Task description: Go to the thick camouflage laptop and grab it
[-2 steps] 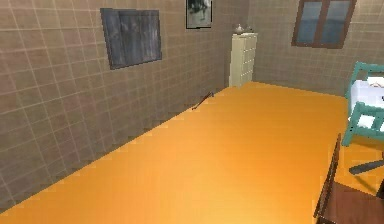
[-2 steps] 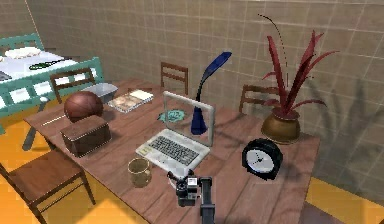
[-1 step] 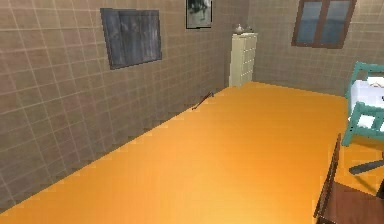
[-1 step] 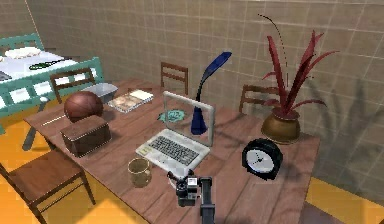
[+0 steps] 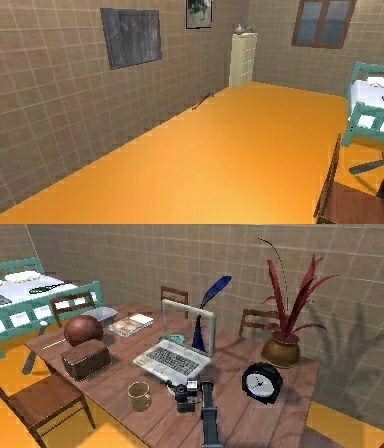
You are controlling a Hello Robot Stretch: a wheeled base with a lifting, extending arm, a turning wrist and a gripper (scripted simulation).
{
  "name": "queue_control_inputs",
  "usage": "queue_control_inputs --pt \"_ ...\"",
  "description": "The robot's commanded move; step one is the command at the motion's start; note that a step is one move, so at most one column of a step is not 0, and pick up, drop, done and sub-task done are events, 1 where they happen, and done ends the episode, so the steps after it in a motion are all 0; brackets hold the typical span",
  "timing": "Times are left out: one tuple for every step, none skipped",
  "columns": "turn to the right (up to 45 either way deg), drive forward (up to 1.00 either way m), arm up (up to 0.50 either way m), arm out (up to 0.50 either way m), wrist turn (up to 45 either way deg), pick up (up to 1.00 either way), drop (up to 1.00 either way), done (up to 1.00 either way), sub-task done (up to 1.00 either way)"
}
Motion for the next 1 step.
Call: queue_control_inputs --pt "0.0 0.00 0.00 0.00 0.0 0.00 0.00 1.00 0.00"
